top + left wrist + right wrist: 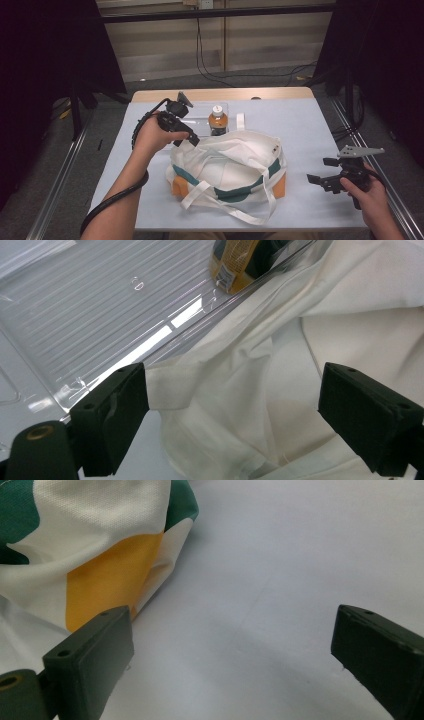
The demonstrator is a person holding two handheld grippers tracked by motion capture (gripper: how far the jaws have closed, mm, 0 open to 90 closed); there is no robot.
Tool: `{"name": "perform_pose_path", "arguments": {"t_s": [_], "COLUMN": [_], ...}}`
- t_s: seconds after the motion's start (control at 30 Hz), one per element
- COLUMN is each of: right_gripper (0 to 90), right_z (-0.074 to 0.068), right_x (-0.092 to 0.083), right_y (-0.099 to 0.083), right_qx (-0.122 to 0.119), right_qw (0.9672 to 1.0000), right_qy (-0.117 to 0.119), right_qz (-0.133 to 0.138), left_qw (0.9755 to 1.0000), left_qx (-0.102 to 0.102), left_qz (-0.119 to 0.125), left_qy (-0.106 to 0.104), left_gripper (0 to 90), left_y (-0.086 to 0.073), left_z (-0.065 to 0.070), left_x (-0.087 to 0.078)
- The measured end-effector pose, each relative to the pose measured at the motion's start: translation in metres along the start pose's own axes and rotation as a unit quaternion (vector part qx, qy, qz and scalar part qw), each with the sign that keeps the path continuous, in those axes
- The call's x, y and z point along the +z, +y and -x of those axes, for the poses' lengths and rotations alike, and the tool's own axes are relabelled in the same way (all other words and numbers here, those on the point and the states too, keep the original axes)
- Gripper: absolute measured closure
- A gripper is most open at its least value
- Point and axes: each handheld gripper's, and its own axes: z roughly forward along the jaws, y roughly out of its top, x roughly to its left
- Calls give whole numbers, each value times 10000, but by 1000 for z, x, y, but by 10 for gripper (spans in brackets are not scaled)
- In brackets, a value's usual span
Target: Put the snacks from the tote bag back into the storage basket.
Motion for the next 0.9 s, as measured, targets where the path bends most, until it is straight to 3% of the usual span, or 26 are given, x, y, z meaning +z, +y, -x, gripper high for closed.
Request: {"name": "perform_pose_path", "arguments": {"t_s": [0.9], "right_gripper": [36], "right_z": [-3], "right_x": [1], "right_y": [2], "right_qx": [-38], "right_qw": [10000], "right_qy": [20], "right_qz": [-37], "left_qw": [9996], "left_qx": [-269], "left_qz": [34], "left_qy": [-68], "left_gripper": [122], "left_y": [-33], "left_z": [-17], "left_x": [-5]}}
